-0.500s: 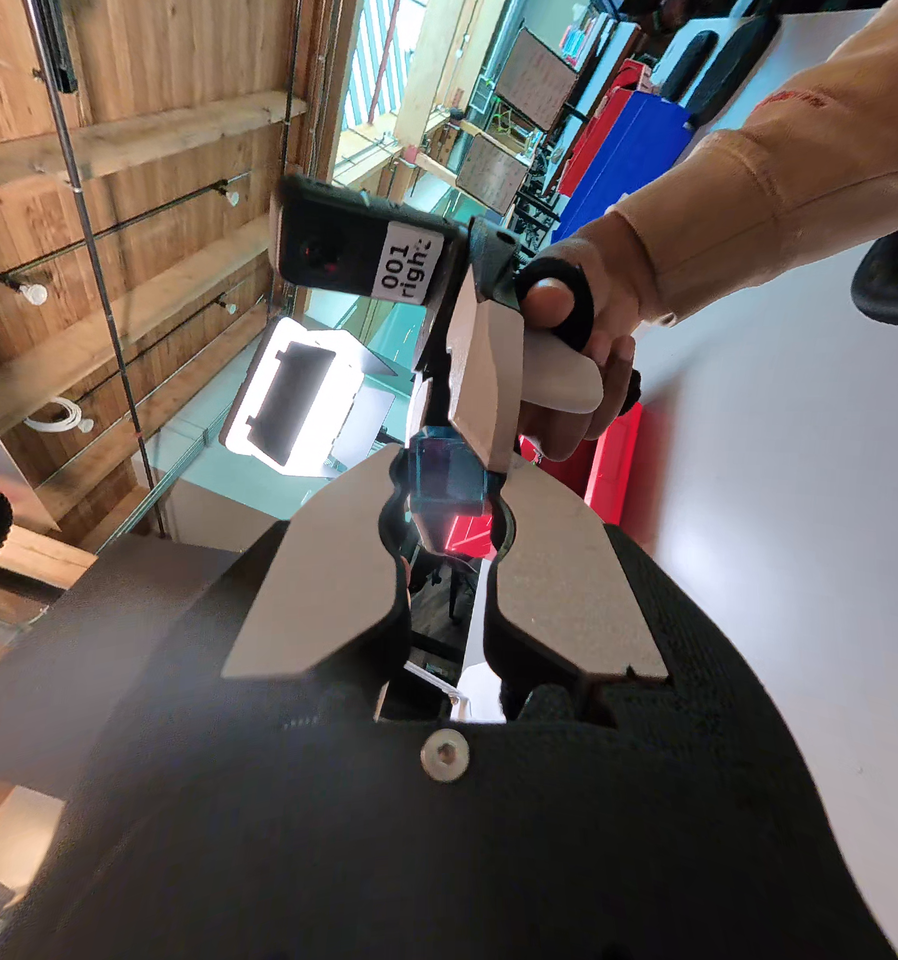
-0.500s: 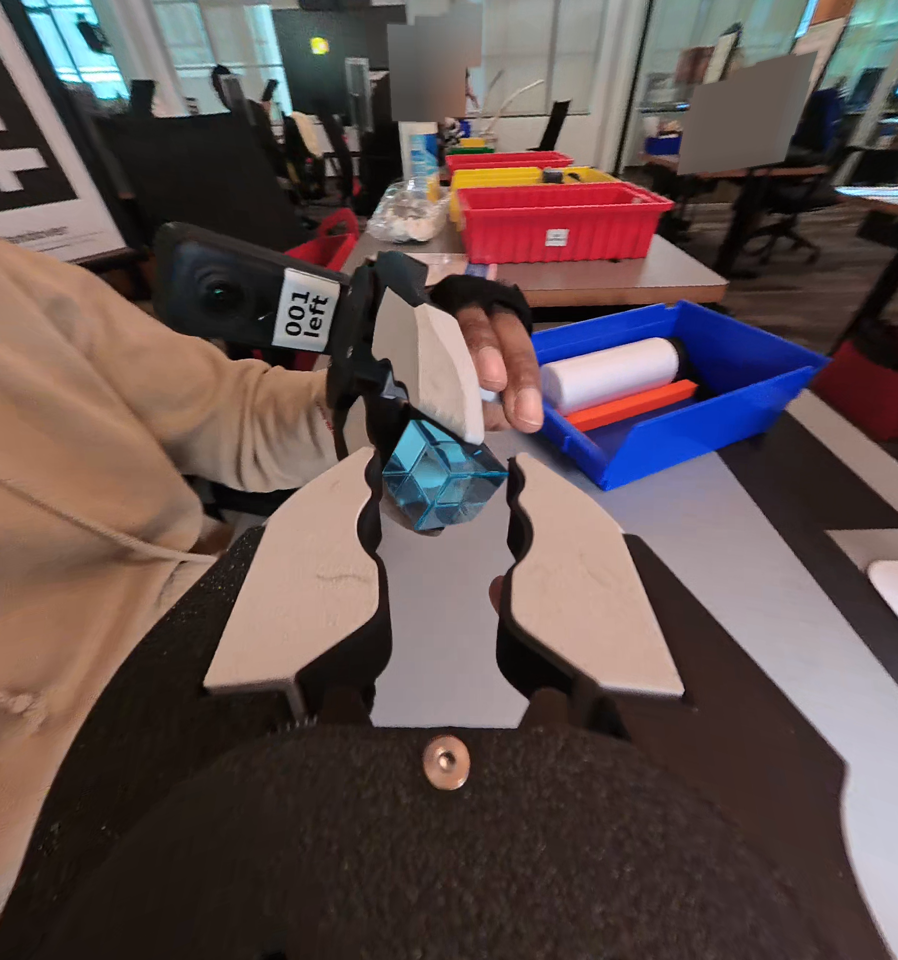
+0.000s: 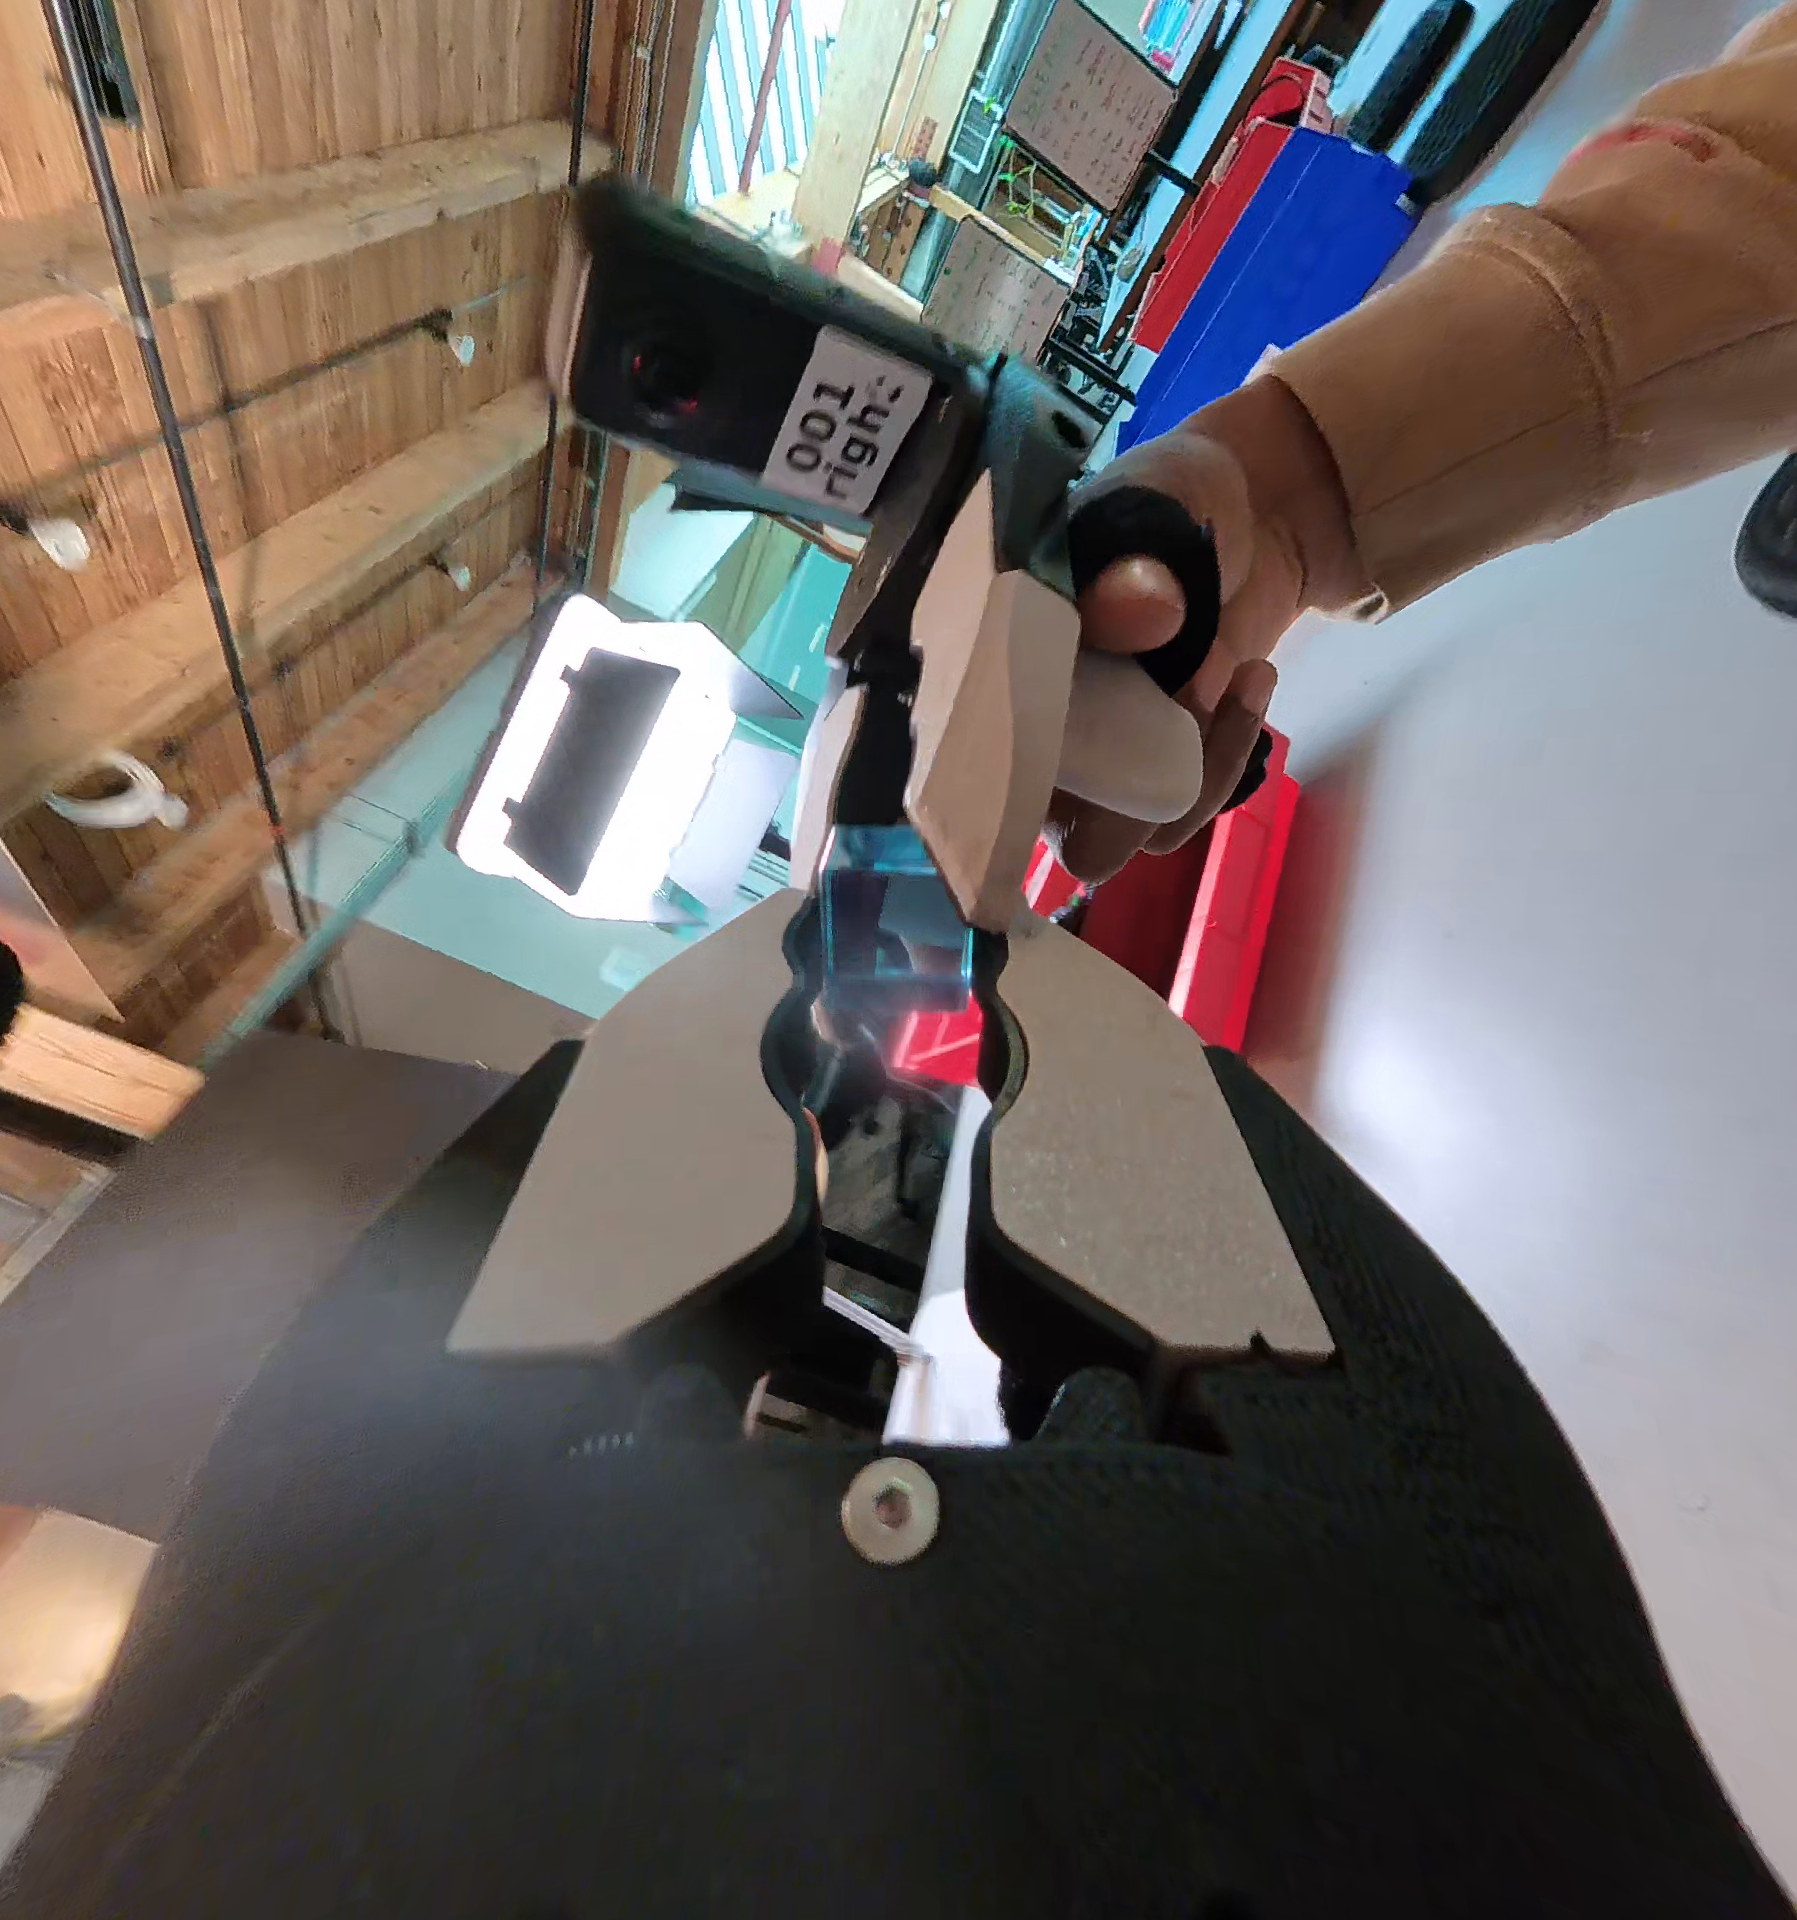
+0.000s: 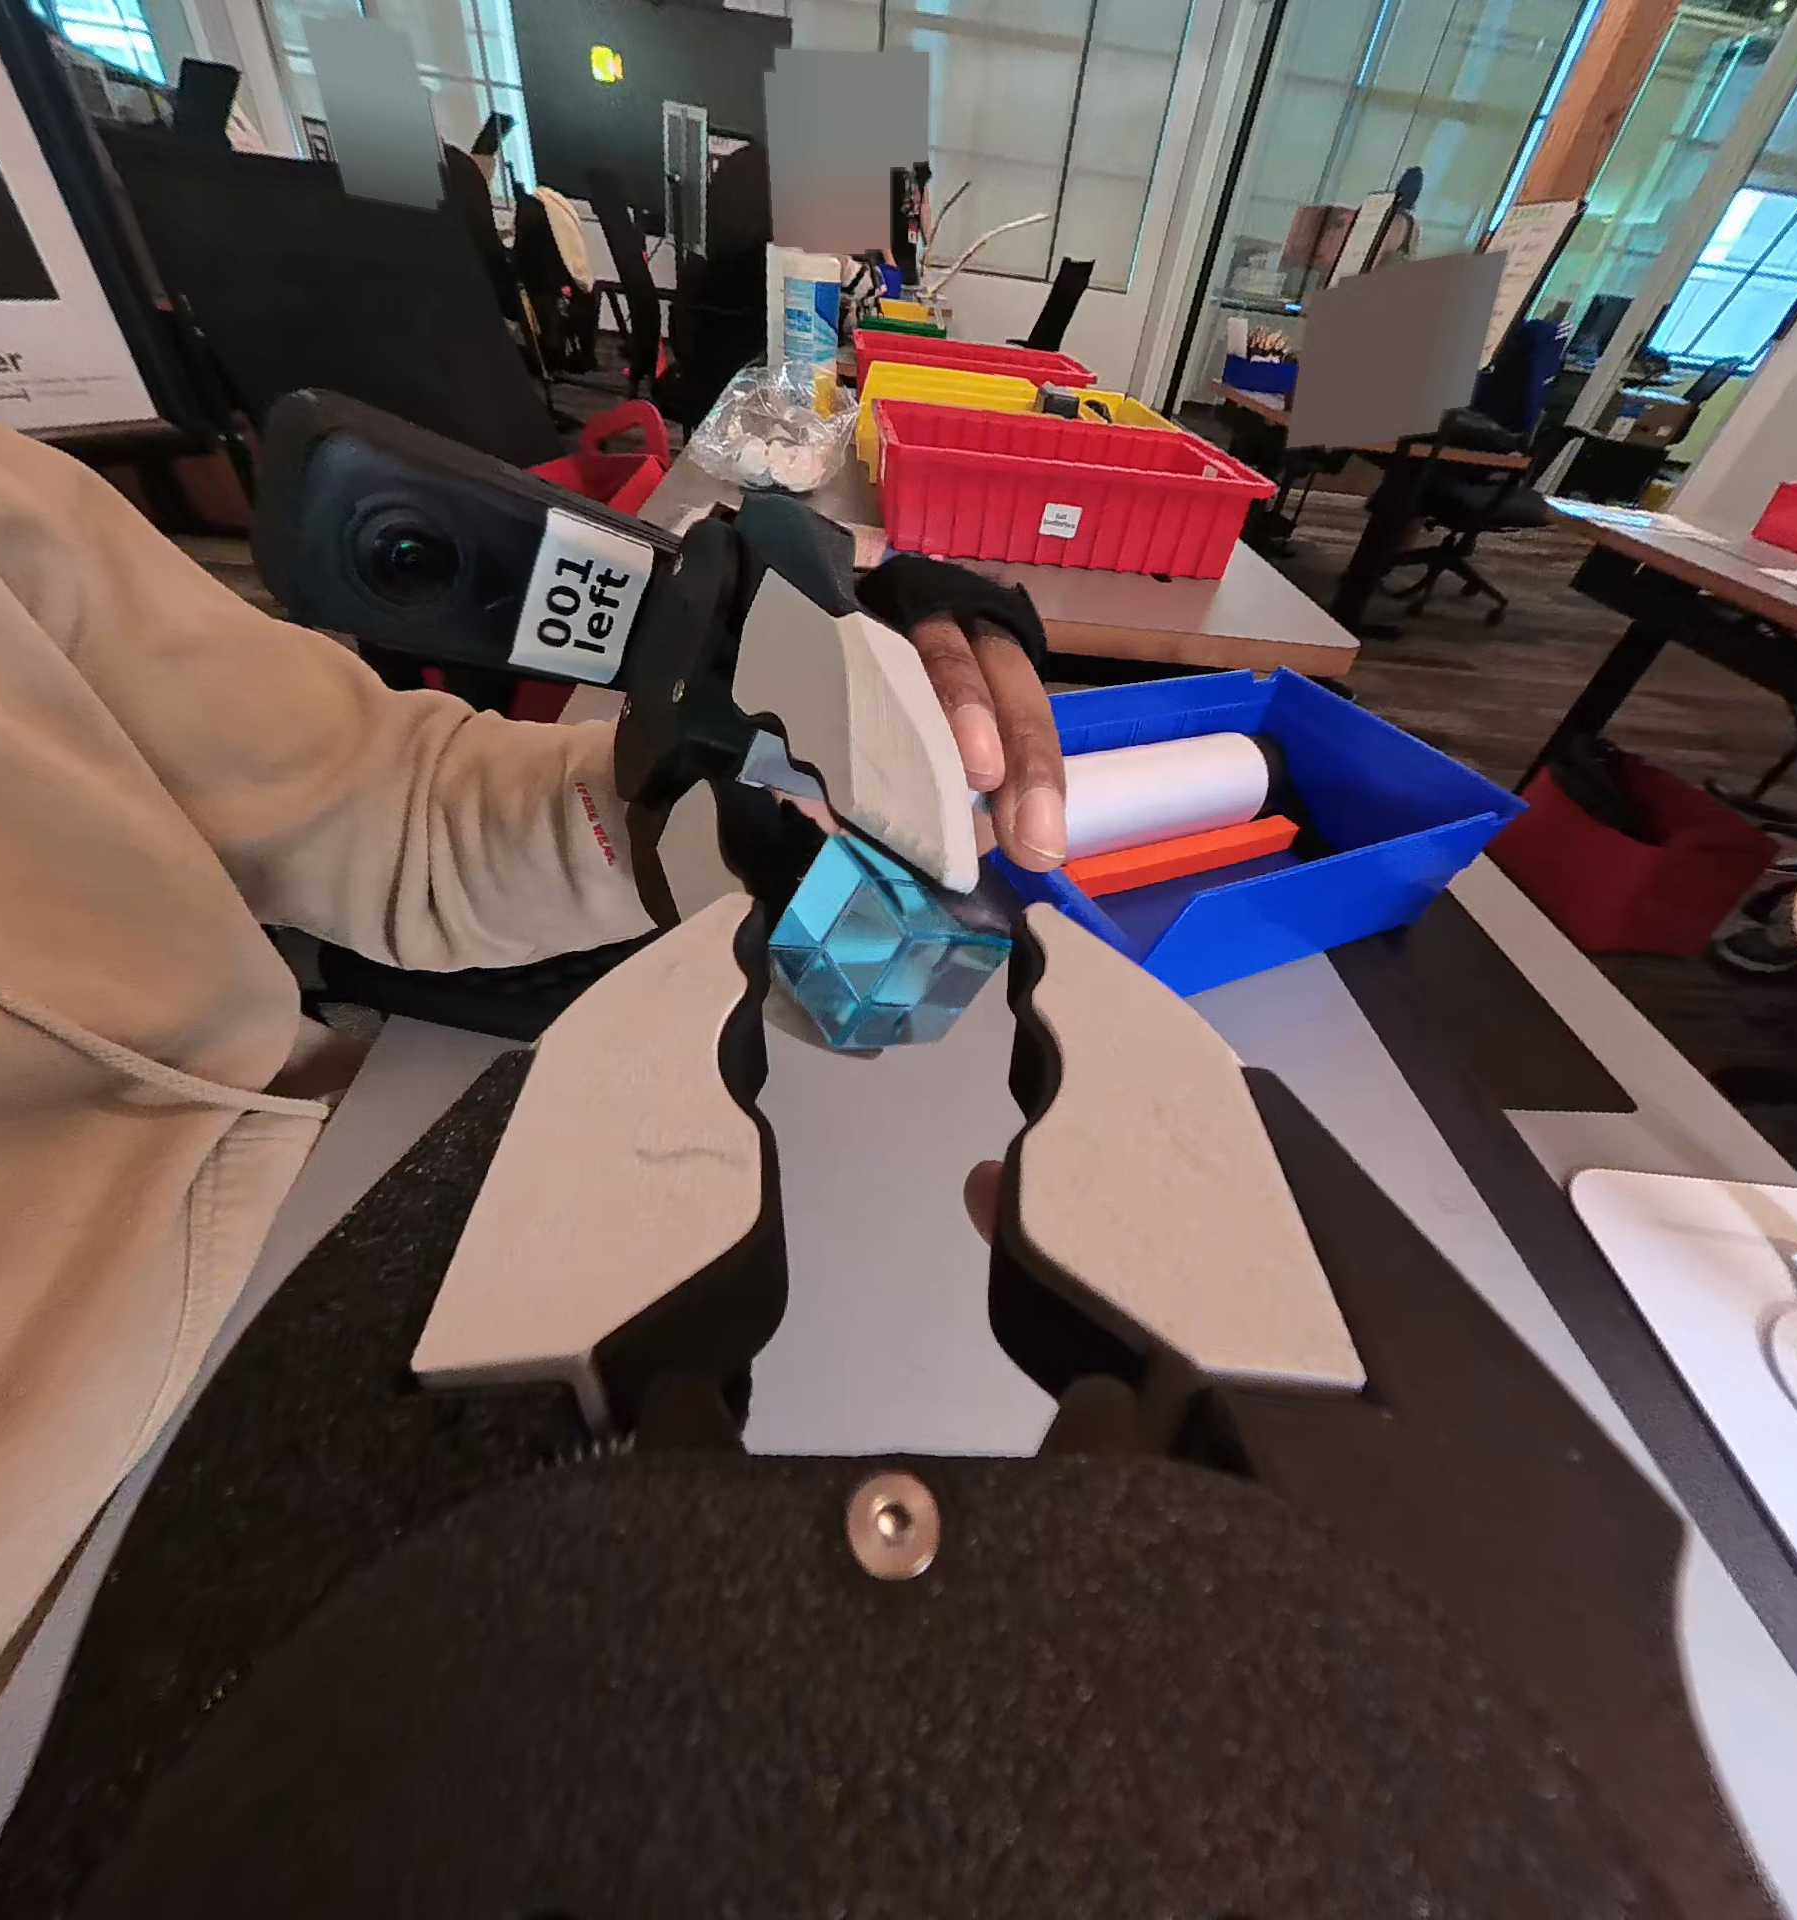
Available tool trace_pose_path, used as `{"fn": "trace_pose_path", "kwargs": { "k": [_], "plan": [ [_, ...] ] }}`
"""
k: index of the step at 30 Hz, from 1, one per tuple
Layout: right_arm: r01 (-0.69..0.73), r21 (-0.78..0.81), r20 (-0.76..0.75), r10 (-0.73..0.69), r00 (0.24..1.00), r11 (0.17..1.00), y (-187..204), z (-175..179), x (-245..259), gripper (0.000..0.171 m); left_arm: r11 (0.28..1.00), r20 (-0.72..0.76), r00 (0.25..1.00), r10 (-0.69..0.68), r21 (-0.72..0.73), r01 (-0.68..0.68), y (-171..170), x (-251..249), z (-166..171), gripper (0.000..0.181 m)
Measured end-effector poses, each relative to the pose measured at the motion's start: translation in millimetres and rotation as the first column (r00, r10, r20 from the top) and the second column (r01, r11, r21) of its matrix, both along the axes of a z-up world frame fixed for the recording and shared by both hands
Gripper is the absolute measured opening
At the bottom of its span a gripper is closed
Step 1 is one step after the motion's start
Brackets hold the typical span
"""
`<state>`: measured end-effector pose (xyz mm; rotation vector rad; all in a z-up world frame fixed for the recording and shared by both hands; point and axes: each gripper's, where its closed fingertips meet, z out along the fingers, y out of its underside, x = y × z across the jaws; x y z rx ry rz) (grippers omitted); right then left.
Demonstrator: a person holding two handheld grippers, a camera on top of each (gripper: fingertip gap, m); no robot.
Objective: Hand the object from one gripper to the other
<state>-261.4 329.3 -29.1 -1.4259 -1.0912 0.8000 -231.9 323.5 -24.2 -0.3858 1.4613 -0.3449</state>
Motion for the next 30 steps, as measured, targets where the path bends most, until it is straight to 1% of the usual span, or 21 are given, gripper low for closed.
{"fn": "trace_pose_path", "kwargs": {
  "k": [1, 3, 4, 6, 8, 9, 10, 11, 13, 15, 16, 17, 18, 19, 20, 23, 25, 27, 28, 29, 30],
  "plan": [
    [0.011, 0.014, -0.001, -0.011, 1.0, 1.0, 1.4, 1.5, 1.5, 0.044, 0.998, -0.003, 1.0, 0.002, -0.062, -0.003, 3.7, -0.7, 0.5, 0.028],
    [0.055, 0.061, -0.021, -0.053, 0.998, 0.997, 4.4, 10.3, 9.8, 0.044, 0.954, -0.016, 1.0, -0.019, -0.301, 0.013, 17.3, -4.6, 3.9, 0.037],
    [0.088, 0.098, -0.036, -0.085, 0.996, 0.991, 6.0, 17.7, 16.0, 0.044, 0.891, -0.019, 0.998, -0.056, -0.452, 0.042, 24.2, -7.5, 6.1, 0.042],
    [0.2, 0.225, -0.02, -0.201, 0.979, 0.953, 12.4, 28.5, 29.3, 0.044, 0.691, 0.043, 0.989, -0.139, -0.711, 0.128, 34.1, -12.8, 16.9, 0.047],
    [0.316, 0.396, 0.082, -0.376, 0.923, 0.862, 25.5, 25.7, 39.9, 0.044, 0.481, 0.154, 0.963, -0.22, -0.842, 0.245, 32.2, -16.4, 33.1, 0.047],
    [0.332, 0.489, 0.129, -0.443, 0.887, 0.807, 30.0, 22.3, 40.6, 0.044, 0.415, 0.178, 0.956, -0.235, -0.87, 0.264, 31.5, -15.8, 36.5, 0.048],
    [0.327, 0.562, 0.165, -0.49, 0.856, 0.76, 33.3, 18.4, 37.7, 0.044, 0.39, 0.181, 0.954, -0.241, -0.882, 0.266, 30.7, -14.1, 36.3, 0.05],
    [0.307, 0.612, 0.192, -0.514, 0.836, 0.729, 34.6, 14.2, 31.8, 0.044, 0.391, 0.173, 0.955, -0.243, -0.883, 0.259, 29.7, -12.2, 33.7, 0.05],
    [0.271, 0.673, 0.208, -0.528, 0.823, 0.688, 33.2, 10.5, 18.1, 0.044, 0.439, 0.095, 0.968, -0.233, -0.878, 0.192, 30.7, -6.7, 20.5, 0.055],
    [0.255, 0.693, 0.197, -0.517, 0.833, 0.674, 27.9, 13.3, 10.5, 0.044, 0.493, 0.031, 0.975, -0.219, -0.859, 0.138, 34.8, -6.2, 10.4, 0.06],
    [0.248, 0.701, 0.202, -0.52, 0.83, 0.668, 26.4, 14.2, 10.9, 0.044, 0.492, 0.038, 0.974, -0.223, -0.858, 0.146, 36.6, -8.2, 10.9, 0.058],
    [0.244, 0.709, 0.201, -0.522, 0.829, 0.661, 24.9, 15.7, 11.9, 0.044, 0.479, 0.046, 0.976, -0.215, -0.865, 0.146, 41.0, -10.4, 12.1, 0.051],
    [0.239, 0.713, 0.19, -0.509, 0.839, 0.659, 21.8, 18.4, 12.1, 0.044, 0.473, 0.051, 0.986, -0.156, -0.873, 0.12, 53.3, -12.1, 12.6, 0.033],
    [0.213, 0.701, 0.176, -0.454, 0.873, 0.681, 13.9, 21.0, 7.6, 0.043, 0.477, 0.06, 0.995, -0.084, -0.874, 0.093, 67.8, -14.2, 12.3, 0.029],
    [0.206, 0.687, 0.153, -0.416, 0.896, 0.697, 7.6, 25.3, 3.8, 0.043, 0.472, 0.069, 0.995, -0.07, -0.876, 0.094, 73.7, -16.2, 11.5, 0.028],
    [0.197, 0.722, 0.181, -0.455, 0.872, 0.664, 7.7, 25.4, 4.7, 0.043, 0.427, 0.062, 0.99, -0.128, -0.897, 0.112, 69.4, -16.6, 9.2, 0.03],
    [0.2, 0.725, 0.185, -0.466, 0.865, 0.659, 10.8, 23.4, 6.6, 0.043, 0.393, 0.069, 0.974, -0.214, -0.907, 0.151, 53.7, -16.4, 11.6, 0.033],
    [0.206, 0.744, 0.204, -0.51, 0.836, 0.635, 17.9, 19.6, 11.3, 0.043, 0.322, 0.068, 0.946, -0.317, -0.93, 0.175, 34.1, -15.3, 13.3, 0.041],
    [0.202, 0.76, 0.22, -0.538, 0.814, 0.617, 21.7, 16.4, 13.2, 0.043, 0.305, 0.061, 0.936, -0.346, -0.936, 0.174, 26.8, -13.6, 13.3, 0.043],
    [0.196, 0.775, 0.238, -0.565, 0.79, 0.601, 25.5, 13.2, 14.8, 0.043, 0.313, 0.046, 0.936, -0.348, -0.936, 0.163, 22.9, -10.8, 11.8, 0.044],
    [0.19, 0.787, 0.25, -0.584, 0.772, 0.588, 28.3, 10.4, 15.2, 0.043, 0.343, 0.023, 0.944, -0.329, -0.929, 0.142, 21.7, -7.3, 8.9, 0.044]
  ]
}}
